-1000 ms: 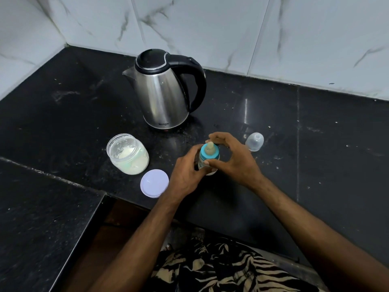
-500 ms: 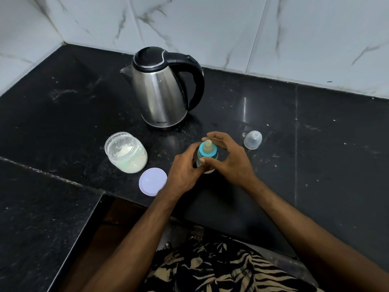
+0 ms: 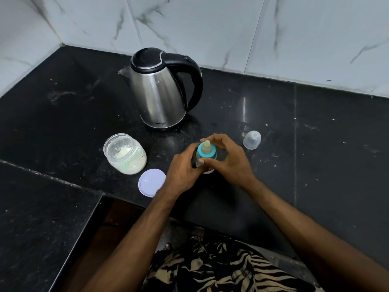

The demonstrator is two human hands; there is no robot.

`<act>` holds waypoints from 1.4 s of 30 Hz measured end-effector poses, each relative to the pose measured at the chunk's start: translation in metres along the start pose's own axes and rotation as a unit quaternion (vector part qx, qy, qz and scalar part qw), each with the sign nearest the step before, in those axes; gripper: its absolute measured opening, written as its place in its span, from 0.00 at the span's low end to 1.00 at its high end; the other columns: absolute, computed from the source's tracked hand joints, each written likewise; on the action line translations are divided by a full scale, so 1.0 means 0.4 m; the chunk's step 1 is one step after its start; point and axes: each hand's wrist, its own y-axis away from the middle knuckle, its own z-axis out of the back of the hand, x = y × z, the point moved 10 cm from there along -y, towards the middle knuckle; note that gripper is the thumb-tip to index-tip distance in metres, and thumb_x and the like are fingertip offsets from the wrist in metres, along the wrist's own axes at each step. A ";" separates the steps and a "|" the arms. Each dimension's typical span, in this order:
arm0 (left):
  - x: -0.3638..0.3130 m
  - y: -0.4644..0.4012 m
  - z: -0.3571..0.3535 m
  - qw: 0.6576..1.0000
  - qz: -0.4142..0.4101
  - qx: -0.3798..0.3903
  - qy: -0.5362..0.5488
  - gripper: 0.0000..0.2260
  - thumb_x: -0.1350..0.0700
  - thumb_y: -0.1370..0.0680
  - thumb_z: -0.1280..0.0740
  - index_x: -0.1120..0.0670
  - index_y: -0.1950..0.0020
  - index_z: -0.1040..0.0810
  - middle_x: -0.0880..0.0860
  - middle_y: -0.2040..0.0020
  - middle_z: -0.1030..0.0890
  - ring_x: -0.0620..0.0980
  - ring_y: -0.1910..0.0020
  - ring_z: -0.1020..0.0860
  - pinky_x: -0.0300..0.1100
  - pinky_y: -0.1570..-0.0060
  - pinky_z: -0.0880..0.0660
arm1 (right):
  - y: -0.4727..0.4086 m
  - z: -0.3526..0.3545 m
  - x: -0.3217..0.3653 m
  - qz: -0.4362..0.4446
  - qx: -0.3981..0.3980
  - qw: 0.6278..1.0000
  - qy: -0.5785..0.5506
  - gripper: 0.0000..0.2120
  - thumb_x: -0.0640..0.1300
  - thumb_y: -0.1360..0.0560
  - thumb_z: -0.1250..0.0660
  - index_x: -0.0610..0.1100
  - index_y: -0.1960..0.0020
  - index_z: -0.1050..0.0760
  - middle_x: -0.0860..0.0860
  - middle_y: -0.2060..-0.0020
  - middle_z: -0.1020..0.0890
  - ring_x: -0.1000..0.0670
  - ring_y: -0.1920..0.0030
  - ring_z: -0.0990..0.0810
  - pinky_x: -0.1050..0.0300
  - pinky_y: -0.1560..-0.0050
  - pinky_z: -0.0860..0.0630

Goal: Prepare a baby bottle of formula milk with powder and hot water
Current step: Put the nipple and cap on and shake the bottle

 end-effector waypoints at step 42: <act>0.028 -0.002 -0.006 0.999 -0.001 -0.034 0.012 0.27 0.52 0.30 0.22 0.42 0.35 0.26 0.38 0.42 0.19 0.38 0.42 0.21 0.44 0.39 0.23 | -0.048 0.221 -0.031 -0.003 -0.199 0.972 0.128 0.23 0.43 0.28 0.25 0.45 0.36 0.29 0.53 0.41 0.27 0.53 0.42 0.25 0.55 0.42 0.23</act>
